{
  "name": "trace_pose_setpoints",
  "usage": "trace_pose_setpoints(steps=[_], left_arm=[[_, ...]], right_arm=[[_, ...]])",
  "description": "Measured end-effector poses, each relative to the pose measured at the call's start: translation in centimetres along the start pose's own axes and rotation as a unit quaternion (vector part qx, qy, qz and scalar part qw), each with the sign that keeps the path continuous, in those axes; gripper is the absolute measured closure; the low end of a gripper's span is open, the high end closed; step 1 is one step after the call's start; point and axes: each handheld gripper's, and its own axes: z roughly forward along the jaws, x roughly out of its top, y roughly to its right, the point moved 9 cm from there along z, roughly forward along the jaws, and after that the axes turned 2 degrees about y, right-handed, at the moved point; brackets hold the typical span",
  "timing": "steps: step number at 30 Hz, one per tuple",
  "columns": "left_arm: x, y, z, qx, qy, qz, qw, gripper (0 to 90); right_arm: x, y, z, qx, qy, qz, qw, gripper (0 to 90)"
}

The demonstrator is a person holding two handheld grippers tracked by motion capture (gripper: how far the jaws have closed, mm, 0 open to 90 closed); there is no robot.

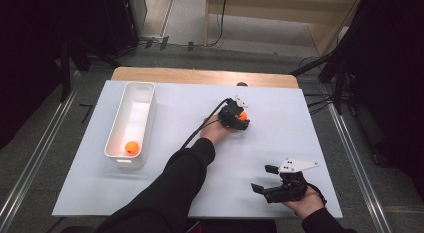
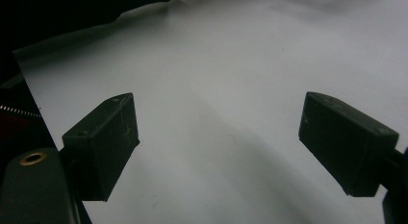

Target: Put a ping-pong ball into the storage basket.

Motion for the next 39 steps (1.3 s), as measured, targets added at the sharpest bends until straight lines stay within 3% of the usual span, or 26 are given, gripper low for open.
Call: trace_pose_setpoints(steps=[4,7,12,23,39], left_arm=[[0.0,0.2,-0.1,-0.002,-0.001,0.004,1.0,47.8],[0.0,0.2,-0.1,-0.001,0.002,-0.006,1.0,49.9],[0.0,0.1,-0.1,0.0,0.002,-0.007,1.0,50.3],[0.2,-0.3,-0.4,-0.005,0.0,-0.033,0.9995,50.5],[1.5,-0.1,-3.0,-0.027,0.0,-0.035,0.999,50.5]], right_arm=[[0.0,0.0,0.0,0.0,0.0,0.0,1.0,12.3],[0.0,0.0,0.0,0.0,-0.001,-0.001,1.0,12.3],[0.0,0.0,0.0,0.001,0.0,0.002,1.0,12.3],[-0.1,0.1,-0.1,-0.001,-0.001,0.003,1.0,12.3],[-0.1,0.2,0.0,-0.003,-0.002,0.003,1.0,12.3]])
